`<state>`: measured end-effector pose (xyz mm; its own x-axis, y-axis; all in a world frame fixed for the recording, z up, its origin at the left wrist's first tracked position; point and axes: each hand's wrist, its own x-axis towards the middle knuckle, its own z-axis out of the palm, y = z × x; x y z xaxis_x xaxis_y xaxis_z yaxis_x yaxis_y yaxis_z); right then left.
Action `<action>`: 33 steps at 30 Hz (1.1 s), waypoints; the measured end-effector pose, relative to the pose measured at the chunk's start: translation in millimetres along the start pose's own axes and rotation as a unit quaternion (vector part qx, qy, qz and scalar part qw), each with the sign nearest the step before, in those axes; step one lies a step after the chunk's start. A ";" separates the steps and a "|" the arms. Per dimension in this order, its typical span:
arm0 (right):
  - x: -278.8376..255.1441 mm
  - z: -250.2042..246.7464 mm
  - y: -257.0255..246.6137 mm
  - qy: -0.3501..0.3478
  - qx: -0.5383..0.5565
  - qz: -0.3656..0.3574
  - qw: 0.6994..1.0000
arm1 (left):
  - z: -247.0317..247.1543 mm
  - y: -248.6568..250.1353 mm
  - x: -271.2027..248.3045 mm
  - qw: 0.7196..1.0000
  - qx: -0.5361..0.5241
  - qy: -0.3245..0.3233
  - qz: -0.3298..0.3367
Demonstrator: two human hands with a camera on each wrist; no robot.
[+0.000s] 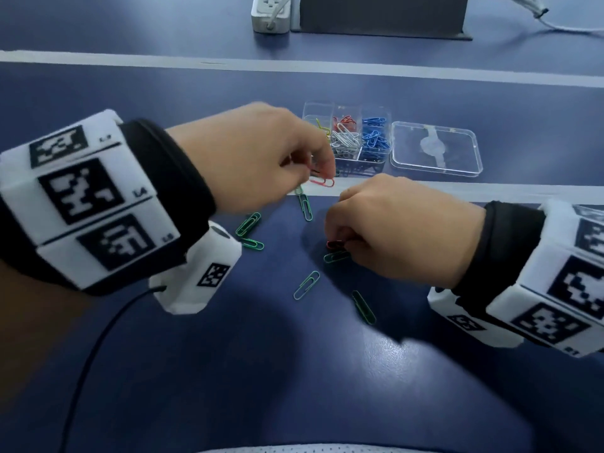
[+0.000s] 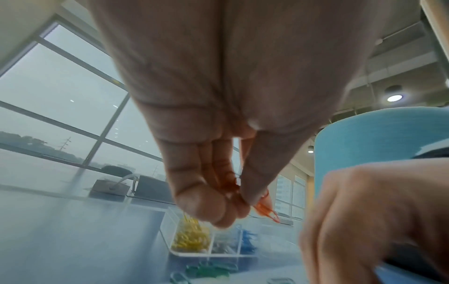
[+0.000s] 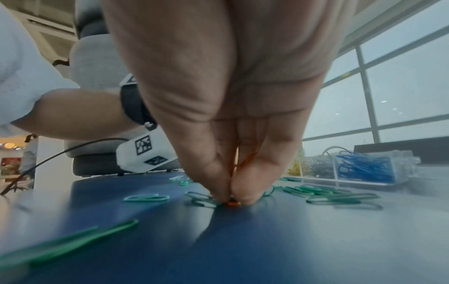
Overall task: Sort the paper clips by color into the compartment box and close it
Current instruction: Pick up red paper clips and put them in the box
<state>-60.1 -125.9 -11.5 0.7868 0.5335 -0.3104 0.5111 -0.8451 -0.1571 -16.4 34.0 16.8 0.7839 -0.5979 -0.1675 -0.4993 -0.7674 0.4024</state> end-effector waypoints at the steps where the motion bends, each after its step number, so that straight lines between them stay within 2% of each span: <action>1: 0.9 0.6 -0.7 0.000 -0.013 0.001 1.000 | -2.3 -0.7 5.8 1.000 0.005 0.015 -0.004; 6: 3.7 2.5 -3.0 -0.005 -0.018 0.002 1.000 | -14.2 -2.1 42.9 0.994 0.046 0.102 -0.015; 9: 1.8 1.9 -1.9 -0.005 -0.018 0.001 1.000 | -19.2 -0.7 66.9 0.990 0.064 0.122 -0.013; 16: -3.9 3.4 2.2 -0.004 -0.033 -0.015 0.999 | -14.2 0.4 105.8 0.991 0.098 0.084 -0.033; 22: -1.1 -0.3 1.8 -0.027 -0.009 0.019 0.999 | -14.0 4.1 114.6 0.990 0.127 0.058 -0.027; 29: 3.1 -8.1 3.2 -0.042 0.006 0.033 0.999 | -16.3 -2.3 104.0 0.995 0.072 0.061 -0.027; 33: 4.6 -17.3 8.0 -0.011 0.060 0.035 0.998 | -22.2 -10.8 94.1 0.996 0.036 0.079 -0.025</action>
<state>-46.4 -129.6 2.0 0.8114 0.4724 -0.3442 0.4085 -0.8795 -0.2441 70.9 -8.8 16.6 0.8538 -0.5191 -0.0400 -0.4791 -0.8134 0.3298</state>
